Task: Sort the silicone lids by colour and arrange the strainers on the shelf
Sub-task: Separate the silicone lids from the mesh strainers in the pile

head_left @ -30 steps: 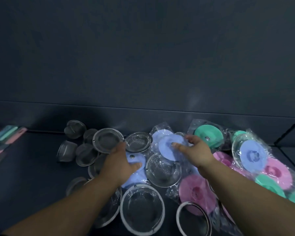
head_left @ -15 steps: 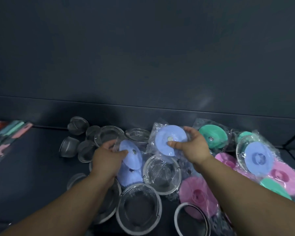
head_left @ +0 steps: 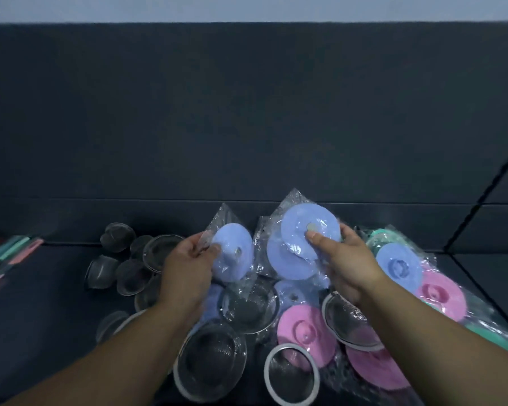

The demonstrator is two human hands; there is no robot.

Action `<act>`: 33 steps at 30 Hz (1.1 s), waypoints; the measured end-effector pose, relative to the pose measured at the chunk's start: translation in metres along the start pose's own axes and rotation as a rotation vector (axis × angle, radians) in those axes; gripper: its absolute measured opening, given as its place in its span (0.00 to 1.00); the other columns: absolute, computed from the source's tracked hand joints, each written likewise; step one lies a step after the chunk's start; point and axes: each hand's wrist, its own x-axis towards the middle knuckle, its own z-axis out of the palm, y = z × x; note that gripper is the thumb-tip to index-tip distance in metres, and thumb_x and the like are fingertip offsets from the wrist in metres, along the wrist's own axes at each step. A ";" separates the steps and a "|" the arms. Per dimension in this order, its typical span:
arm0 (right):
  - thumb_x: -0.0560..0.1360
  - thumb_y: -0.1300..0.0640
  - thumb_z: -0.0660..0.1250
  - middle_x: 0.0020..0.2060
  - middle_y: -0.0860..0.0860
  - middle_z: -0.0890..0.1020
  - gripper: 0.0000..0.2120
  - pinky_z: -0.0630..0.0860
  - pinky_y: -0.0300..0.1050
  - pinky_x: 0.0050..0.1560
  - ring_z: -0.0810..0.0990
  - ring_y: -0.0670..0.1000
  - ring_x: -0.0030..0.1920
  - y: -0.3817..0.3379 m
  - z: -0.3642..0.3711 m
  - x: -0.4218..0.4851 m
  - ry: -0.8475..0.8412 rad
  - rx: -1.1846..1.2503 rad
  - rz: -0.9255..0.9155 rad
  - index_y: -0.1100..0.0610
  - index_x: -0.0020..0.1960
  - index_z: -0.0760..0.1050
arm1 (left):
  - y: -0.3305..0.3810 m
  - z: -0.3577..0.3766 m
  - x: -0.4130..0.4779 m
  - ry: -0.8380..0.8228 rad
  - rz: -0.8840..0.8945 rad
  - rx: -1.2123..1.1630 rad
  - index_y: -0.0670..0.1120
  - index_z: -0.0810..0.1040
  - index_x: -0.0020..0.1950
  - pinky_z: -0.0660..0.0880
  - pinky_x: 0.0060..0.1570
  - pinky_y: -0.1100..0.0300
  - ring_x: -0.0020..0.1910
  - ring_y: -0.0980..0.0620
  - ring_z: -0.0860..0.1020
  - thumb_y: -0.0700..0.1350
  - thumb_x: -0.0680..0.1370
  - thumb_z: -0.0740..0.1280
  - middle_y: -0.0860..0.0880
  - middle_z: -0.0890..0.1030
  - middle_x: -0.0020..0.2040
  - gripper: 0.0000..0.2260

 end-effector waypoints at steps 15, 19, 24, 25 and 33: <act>0.69 0.62 0.69 0.56 0.64 0.81 0.23 0.78 0.60 0.55 0.80 0.63 0.56 0.013 -0.043 -0.039 -0.299 0.180 0.255 0.63 0.64 0.73 | -0.017 0.046 -0.036 -0.290 -0.322 -0.336 0.49 0.74 0.50 0.75 0.42 0.49 0.41 0.45 0.79 0.44 0.81 0.60 0.46 0.81 0.44 0.03; 0.68 0.63 0.71 0.53 0.63 0.82 0.24 0.78 0.62 0.53 0.82 0.63 0.53 0.017 -0.035 -0.046 -0.213 0.163 0.205 0.62 0.63 0.73 | -0.017 0.053 -0.045 -0.443 -0.270 -0.203 0.46 0.72 0.64 0.78 0.49 0.40 0.56 0.39 0.80 0.49 0.79 0.63 0.42 0.81 0.58 0.14; 0.70 0.65 0.72 0.51 0.62 0.83 0.21 0.75 0.69 0.55 0.82 0.64 0.52 0.021 -0.029 -0.055 -0.079 0.186 0.190 0.60 0.62 0.74 | -0.021 0.042 -0.046 -0.391 -0.176 -0.035 0.42 0.76 0.60 0.79 0.41 0.53 0.42 0.48 0.83 0.35 0.77 0.65 0.45 0.85 0.48 0.12; 0.69 0.64 0.73 0.51 0.62 0.83 0.21 0.72 0.71 0.57 0.81 0.66 0.54 0.022 -0.028 -0.056 -0.048 0.186 0.183 0.59 0.61 0.75 | -0.021 0.039 -0.044 -0.386 -0.169 -0.010 0.43 0.77 0.59 0.80 0.40 0.55 0.42 0.49 0.83 0.36 0.78 0.65 0.46 0.85 0.48 0.11; 0.66 0.59 0.77 0.45 0.60 0.85 0.17 0.78 0.67 0.51 0.83 0.66 0.47 0.042 -0.003 -0.061 0.384 0.000 0.118 0.59 0.54 0.78 | -0.016 -0.008 -0.013 -0.213 -0.152 -0.004 0.45 0.76 0.59 0.80 0.44 0.45 0.43 0.42 0.81 0.37 0.78 0.66 0.43 0.83 0.49 0.11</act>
